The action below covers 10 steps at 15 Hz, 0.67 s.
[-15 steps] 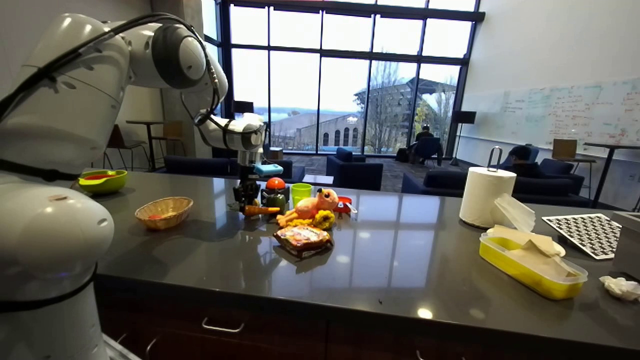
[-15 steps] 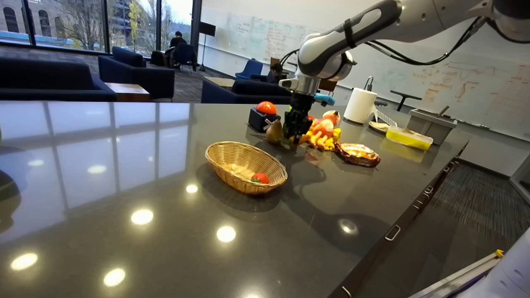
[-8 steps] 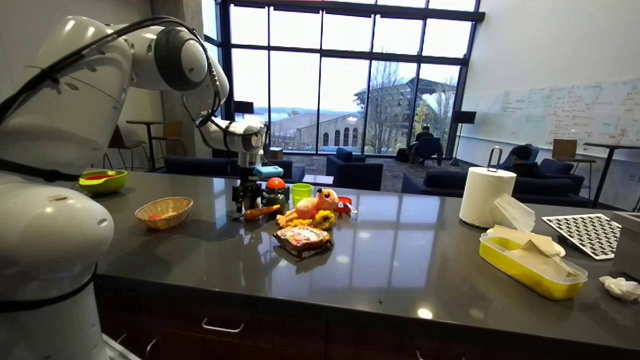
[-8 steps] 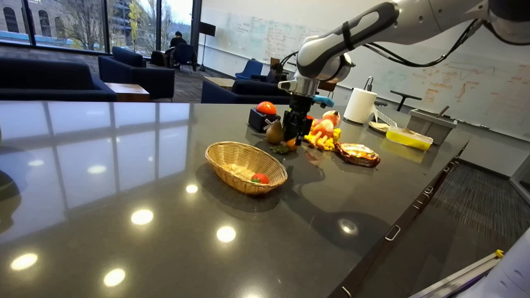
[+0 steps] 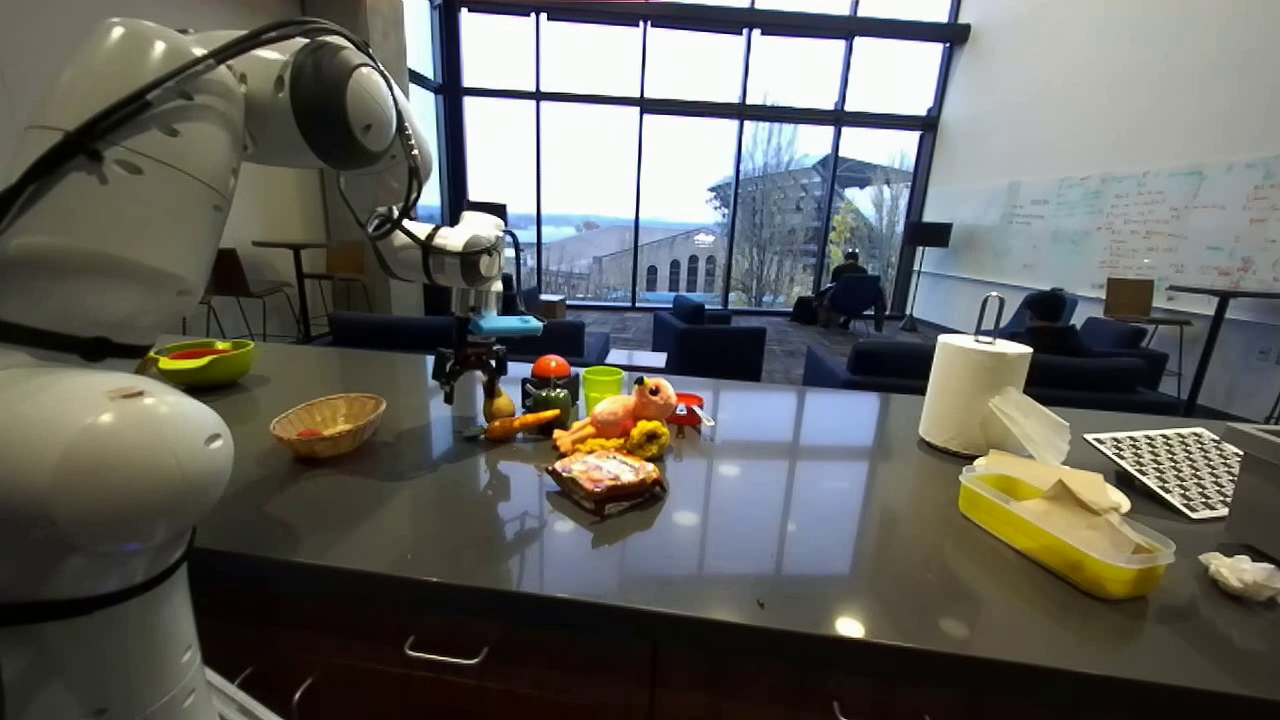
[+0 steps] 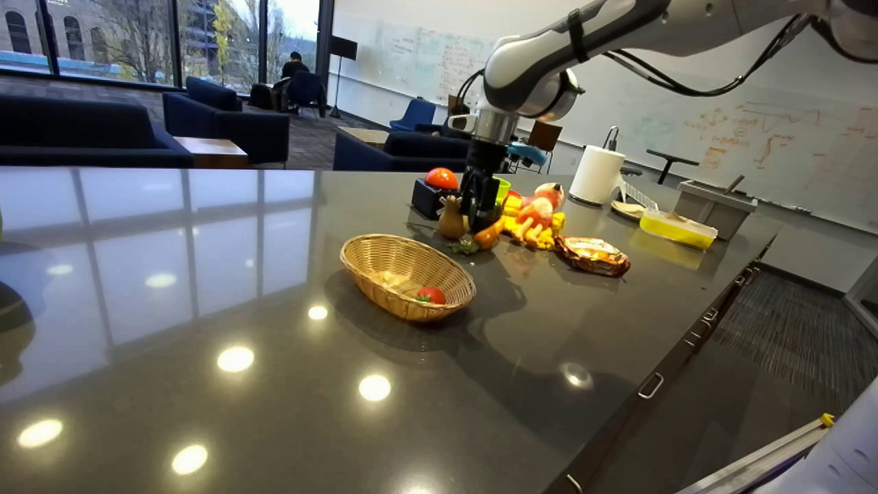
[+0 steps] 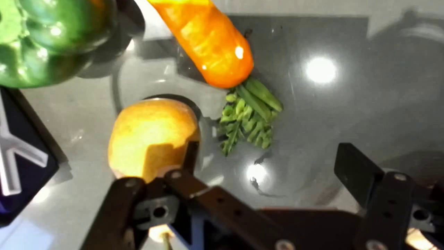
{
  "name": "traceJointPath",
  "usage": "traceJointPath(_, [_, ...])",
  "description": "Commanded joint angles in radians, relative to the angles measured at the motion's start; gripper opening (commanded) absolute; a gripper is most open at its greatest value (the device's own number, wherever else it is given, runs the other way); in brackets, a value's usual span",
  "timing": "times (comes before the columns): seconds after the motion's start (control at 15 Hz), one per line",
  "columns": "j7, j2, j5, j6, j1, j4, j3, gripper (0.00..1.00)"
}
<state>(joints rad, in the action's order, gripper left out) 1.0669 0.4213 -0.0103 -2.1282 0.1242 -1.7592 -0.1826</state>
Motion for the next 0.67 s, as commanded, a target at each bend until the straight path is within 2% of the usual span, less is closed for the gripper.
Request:
traceJointPath(0.0, [-0.179,-0.102,0.031,-0.031,0.035,-0.099,-0.001,1.0])
traceJointPath(0.6, [-0.71,-0.163,0.001,0.013,0.111,-0.151,-0.053,1.0])
